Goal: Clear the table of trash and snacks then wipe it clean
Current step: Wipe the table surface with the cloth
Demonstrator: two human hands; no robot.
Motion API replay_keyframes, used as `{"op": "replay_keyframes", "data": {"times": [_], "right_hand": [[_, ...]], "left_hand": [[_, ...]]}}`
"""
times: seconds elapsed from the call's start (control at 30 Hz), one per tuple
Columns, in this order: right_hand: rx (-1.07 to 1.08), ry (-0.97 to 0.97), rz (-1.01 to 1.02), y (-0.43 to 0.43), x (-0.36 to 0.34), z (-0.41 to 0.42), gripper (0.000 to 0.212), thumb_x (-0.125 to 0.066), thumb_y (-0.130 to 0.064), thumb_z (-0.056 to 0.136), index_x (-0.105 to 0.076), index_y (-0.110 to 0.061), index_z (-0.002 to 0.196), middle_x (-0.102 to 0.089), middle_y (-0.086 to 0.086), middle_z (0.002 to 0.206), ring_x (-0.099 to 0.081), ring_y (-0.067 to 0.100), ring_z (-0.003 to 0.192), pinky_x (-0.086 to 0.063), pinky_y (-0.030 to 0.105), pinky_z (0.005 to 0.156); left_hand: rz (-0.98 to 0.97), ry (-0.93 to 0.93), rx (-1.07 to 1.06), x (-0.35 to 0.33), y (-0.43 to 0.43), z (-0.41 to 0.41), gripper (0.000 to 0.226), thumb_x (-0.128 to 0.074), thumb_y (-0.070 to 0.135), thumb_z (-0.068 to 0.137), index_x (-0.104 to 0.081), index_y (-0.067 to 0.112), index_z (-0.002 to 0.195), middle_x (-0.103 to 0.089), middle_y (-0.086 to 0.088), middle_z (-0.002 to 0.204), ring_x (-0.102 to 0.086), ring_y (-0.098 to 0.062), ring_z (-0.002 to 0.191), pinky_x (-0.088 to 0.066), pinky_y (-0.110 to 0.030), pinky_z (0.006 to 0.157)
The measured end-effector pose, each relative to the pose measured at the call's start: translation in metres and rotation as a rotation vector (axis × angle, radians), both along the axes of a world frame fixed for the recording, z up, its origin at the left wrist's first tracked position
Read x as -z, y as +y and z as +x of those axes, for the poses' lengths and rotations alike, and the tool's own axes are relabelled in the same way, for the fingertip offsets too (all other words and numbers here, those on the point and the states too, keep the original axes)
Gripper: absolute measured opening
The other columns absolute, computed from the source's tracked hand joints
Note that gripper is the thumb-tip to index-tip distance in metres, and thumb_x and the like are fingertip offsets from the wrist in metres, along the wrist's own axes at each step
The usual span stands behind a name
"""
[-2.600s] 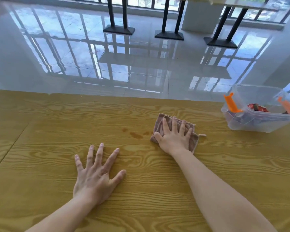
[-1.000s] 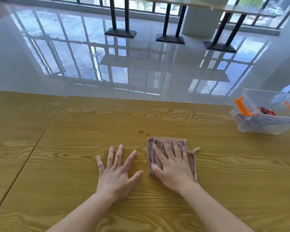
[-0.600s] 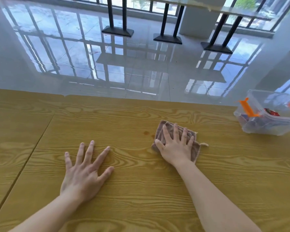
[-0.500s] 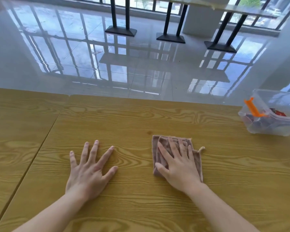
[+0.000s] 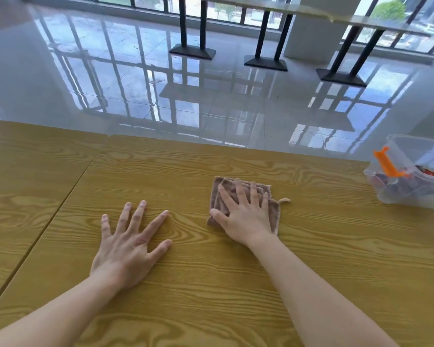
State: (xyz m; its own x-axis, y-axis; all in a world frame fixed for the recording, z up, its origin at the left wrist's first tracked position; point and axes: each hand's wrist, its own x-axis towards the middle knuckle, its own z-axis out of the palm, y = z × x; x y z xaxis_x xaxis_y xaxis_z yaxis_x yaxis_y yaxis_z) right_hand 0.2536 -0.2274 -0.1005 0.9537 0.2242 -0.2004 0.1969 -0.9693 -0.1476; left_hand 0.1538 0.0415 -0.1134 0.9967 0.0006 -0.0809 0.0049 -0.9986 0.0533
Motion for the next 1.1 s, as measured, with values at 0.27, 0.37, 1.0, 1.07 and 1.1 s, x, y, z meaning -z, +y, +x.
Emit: {"op": "replay_keyframes", "data": {"times": [0.27,0.37,1.0,1.07,1.1], "right_hand": [[0.117,-0.028,-0.07,-0.077,0.005,-0.031,0.074,-0.004,-0.089,0.08,0.021,-0.061,0.144,0.027,-0.01,0.163,0.03,0.024,0.148,0.016,0.053,0.119],[0.336,0.061,-0.036,-0.026,-0.006,0.038,0.08,-0.007,-0.085,0.084,0.012,-0.049,0.153,0.026,-0.001,0.164,0.027,0.04,0.147,0.014,0.066,0.115],[0.151,0.009,-0.025,0.021,-0.004,0.07,0.079,-0.007,-0.088,0.081,0.009,-0.055,0.151,0.024,-0.005,0.164,0.025,0.039,0.148,0.012,0.065,0.116],[-0.095,-0.057,0.007,0.036,0.004,0.023,0.073,-0.008,-0.087,0.083,0.01,-0.06,0.149,0.022,-0.008,0.164,0.03,0.035,0.147,0.016,0.062,0.116],[-0.216,-0.106,0.017,0.031,0.009,-0.007,0.072,-0.011,-0.087,0.085,0.007,-0.061,0.149,0.016,-0.009,0.166,0.027,0.033,0.149,0.014,0.06,0.117]], "left_hand": [[-0.014,-0.015,0.003,0.004,-0.001,0.001,0.068,0.005,0.087,0.078,0.023,0.061,0.139,0.02,0.004,0.163,0.028,-0.021,0.146,0.014,-0.062,0.115],[-0.024,-0.029,-0.004,0.006,-0.002,0.001,0.068,0.004,0.087,0.079,0.022,0.062,0.14,0.018,0.004,0.163,0.028,-0.021,0.146,0.013,-0.062,0.115],[-0.03,-0.037,0.012,0.006,-0.001,0.001,0.07,0.0,0.086,0.081,0.016,0.059,0.144,0.014,0.001,0.164,0.023,-0.023,0.148,0.009,-0.065,0.115],[-0.027,-0.032,0.014,0.003,0.0,-0.001,0.07,0.0,0.086,0.081,0.017,0.059,0.143,0.015,0.001,0.164,0.024,-0.023,0.147,0.009,-0.065,0.115],[-0.032,-0.037,0.011,0.002,0.0,-0.002,0.07,0.0,0.086,0.081,0.017,0.059,0.143,0.015,0.001,0.164,0.024,-0.023,0.147,0.009,-0.065,0.115]]}}
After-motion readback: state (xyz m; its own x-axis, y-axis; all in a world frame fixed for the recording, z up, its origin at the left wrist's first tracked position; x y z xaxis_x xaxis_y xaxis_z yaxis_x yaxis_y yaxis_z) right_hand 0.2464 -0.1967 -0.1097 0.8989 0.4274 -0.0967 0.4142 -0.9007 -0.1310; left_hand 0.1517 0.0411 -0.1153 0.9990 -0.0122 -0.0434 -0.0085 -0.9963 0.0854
